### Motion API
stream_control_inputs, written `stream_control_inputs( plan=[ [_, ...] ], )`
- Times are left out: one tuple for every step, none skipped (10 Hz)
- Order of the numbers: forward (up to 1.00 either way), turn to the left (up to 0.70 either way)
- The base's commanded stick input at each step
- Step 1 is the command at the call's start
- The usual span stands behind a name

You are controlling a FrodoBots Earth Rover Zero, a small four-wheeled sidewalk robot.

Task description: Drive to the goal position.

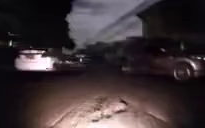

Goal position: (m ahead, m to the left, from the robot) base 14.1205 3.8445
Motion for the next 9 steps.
stream_control_inputs(
  plan=[
    [0.7, 0.0],
    [0.7, 0.0],
    [0.7, 0.0],
    [0.7, 0.0],
    [0.7, 0.0],
    [0.7, 0.0],
    [0.7, 0.0],
    [0.7, 0.0],
    [0.7, 0.0]
  ],
)
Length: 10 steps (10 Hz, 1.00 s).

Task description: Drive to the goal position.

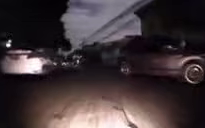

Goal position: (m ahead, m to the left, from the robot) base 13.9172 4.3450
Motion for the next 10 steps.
stream_control_inputs(
  plan=[
    [0.7, 0.0],
    [0.7, 0.0],
    [0.7, 0.0],
    [0.7, 0.0],
    [0.7, 0.0],
    [0.7, 0.0],
    [0.7, 0.0],
    [0.7, 0.0],
    [0.7, 0.0],
    [0.7, 0.0]
  ],
)
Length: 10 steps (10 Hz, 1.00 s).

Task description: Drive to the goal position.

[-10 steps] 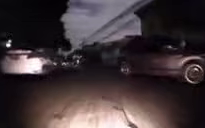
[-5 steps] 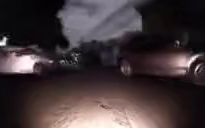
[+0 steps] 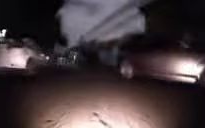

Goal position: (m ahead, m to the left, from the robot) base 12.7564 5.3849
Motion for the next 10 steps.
stream_control_inputs(
  plan=[
    [0.7, 0.0],
    [0.7, 0.0],
    [0.7, 0.0],
    [0.7, 0.0],
    [0.7, 0.0],
    [0.7, 0.0],
    [0.7, 0.0],
    [0.7, 0.0],
    [0.7, 0.0],
    [0.7, 0.0]
  ],
)
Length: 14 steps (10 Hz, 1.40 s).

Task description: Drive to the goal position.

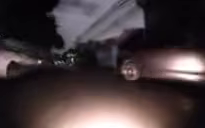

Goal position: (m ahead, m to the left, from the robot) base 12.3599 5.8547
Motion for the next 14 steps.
stream_control_inputs(
  plan=[
    [0.7, 0.0],
    [0.7, 0.0],
    [0.7, 0.0],
    [0.7, 0.0],
    [0.7, 0.19],
    [0.7, 0.27],
    [0.7, 0.27],
    [0.7, 0.19],
    [0.7, 0.07],
    [0.75, 0.0],
    [0.85, 0.0],
    [0.85, 0.0],
    [0.85, 0.0],
    [0.86, 0.0]
  ],
)
